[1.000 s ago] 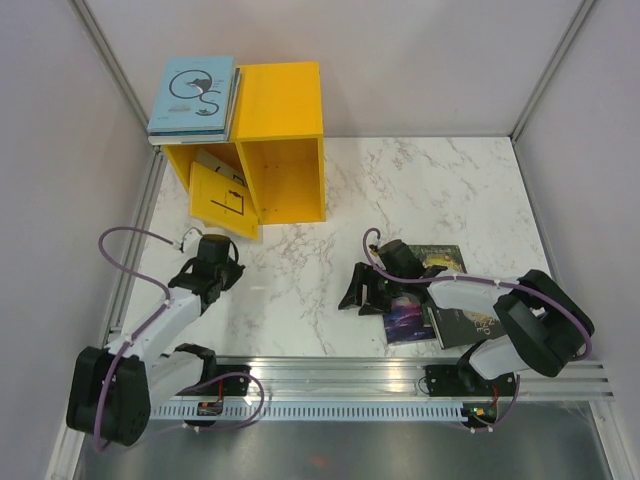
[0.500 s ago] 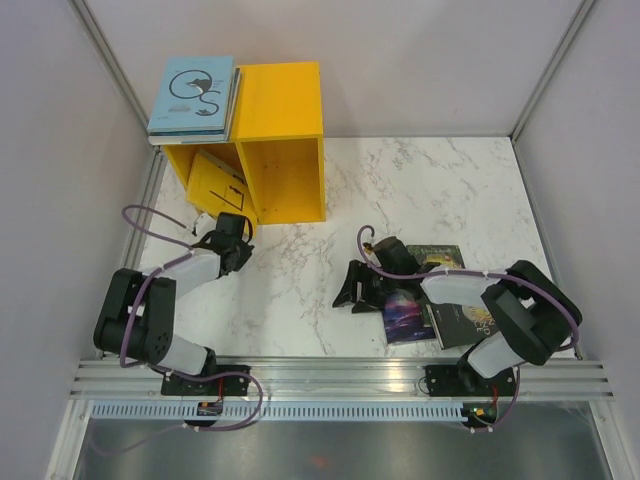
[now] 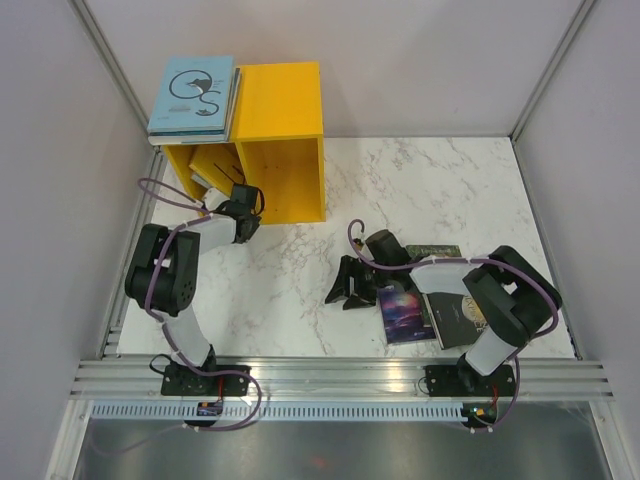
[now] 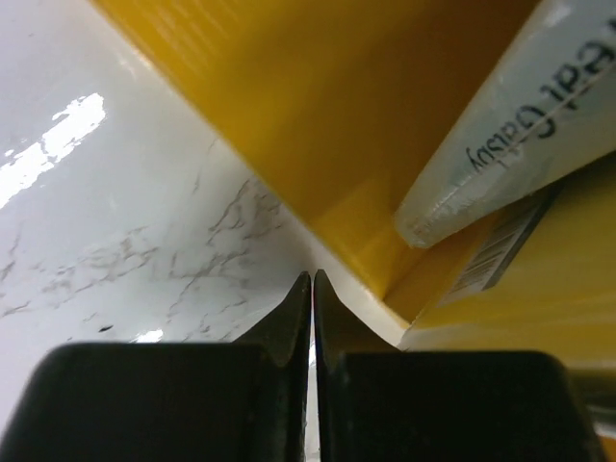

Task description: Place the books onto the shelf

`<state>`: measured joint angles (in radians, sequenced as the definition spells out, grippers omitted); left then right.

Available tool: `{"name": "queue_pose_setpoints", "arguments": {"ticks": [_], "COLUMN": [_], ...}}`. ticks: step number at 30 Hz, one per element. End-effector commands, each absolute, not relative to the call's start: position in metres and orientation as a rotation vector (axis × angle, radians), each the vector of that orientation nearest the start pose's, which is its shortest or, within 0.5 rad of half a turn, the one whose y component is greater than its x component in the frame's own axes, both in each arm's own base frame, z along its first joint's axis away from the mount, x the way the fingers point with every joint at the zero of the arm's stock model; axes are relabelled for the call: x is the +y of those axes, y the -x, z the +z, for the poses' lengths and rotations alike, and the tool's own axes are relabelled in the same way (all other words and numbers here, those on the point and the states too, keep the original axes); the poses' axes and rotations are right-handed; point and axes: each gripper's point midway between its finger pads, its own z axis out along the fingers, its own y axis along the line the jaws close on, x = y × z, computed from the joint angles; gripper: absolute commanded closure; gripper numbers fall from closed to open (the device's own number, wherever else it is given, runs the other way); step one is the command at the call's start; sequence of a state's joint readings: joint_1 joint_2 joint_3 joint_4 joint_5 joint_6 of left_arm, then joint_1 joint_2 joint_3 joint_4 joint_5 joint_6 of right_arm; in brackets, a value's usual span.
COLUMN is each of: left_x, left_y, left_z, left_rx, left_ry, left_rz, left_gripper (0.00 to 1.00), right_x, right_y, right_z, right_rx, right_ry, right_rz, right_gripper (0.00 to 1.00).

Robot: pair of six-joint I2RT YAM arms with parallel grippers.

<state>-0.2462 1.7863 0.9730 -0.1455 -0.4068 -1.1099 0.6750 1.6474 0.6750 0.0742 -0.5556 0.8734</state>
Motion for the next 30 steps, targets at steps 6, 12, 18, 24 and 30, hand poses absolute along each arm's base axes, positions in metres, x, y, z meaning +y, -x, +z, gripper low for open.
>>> {"name": "queue_pose_setpoints", "arguments": {"ticks": [6,12,18,24,30], "left_x": [-0.076,-0.096,-0.086,-0.071,-0.075], "left_y": [-0.451,-0.439,-0.399,-0.353,-0.302], "left_z": [0.019,0.04,0.062,0.089,0.11], "left_rx": [2.094,2.168,2.142,2.16,2.157], "left_ry": [1.162,1.043,1.03,0.966,0.887], "left_rz": [-0.114,-0.257,-0.277,-0.236,-0.332], "left_gripper": [0.98,0.89,0.64,0.0,0.0], "right_x": [0.264,0.26,0.261,0.262,0.257], "right_y": [-0.183,-0.186,-0.19,-0.196,-0.211], "right_z": [-0.022,-0.019,-0.014,0.005,0.049], "right_rx": [2.911,2.898,2.875,2.811,2.709], "right_ry": [-0.022,-0.022,0.008,0.05,0.108], "right_rz": [0.975,0.987,0.994,0.999,0.942], "right_gripper": [0.28,0.28,0.28,0.28,0.27]}}
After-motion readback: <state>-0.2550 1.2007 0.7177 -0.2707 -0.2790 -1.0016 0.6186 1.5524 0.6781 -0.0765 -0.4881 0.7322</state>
